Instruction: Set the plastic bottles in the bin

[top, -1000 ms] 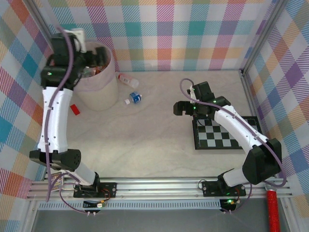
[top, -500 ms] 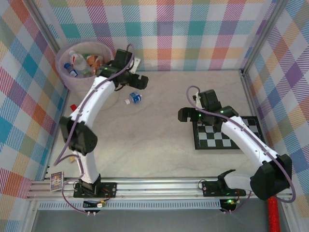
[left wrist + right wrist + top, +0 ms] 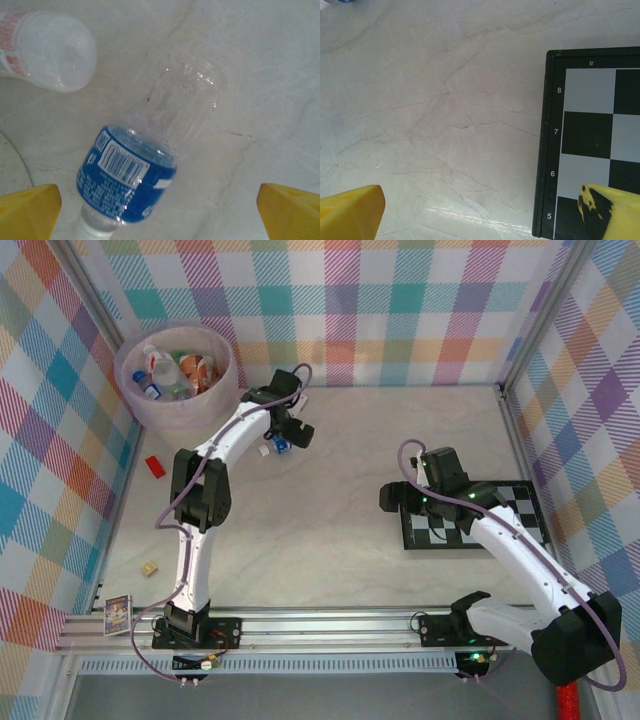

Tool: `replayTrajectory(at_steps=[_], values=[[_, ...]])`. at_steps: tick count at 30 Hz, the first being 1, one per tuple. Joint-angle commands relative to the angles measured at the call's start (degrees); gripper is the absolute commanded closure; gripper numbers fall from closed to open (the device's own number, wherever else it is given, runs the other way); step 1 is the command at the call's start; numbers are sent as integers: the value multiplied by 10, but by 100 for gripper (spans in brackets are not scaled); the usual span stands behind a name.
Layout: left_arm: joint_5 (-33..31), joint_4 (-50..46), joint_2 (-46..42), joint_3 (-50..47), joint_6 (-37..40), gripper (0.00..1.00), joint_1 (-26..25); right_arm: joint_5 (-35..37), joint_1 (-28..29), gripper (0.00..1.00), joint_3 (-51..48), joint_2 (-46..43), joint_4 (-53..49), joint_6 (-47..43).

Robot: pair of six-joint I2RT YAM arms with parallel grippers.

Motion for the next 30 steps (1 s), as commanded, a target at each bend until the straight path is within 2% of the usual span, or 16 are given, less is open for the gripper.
replayTrajectory(at_steps=[1,9,13,15,18,23,30], values=[[-14,11,30,27,17,0,-4,2,-3,1,1,-14,-4,3],[-19,15,78,58,24,2,-3,-14,-3,1,-1,-3,4,-1],[-16,18,80,52,20,13,-4,-13,-3,1,-4,-4,7,-1],[-20,16,82,53,19,23,-3,-14,-2,1,-3,-2,6,-4],[-25,2,86,61,15,30,-4,-18,-3,1,1,3,2,-7],[-11,-6,68,58,6,40,-4,-14,-2,1,2,4,1,-8],[53,-17,-16,55,-31,41,-4,-3,-3,1,15,17,-4,-18]])
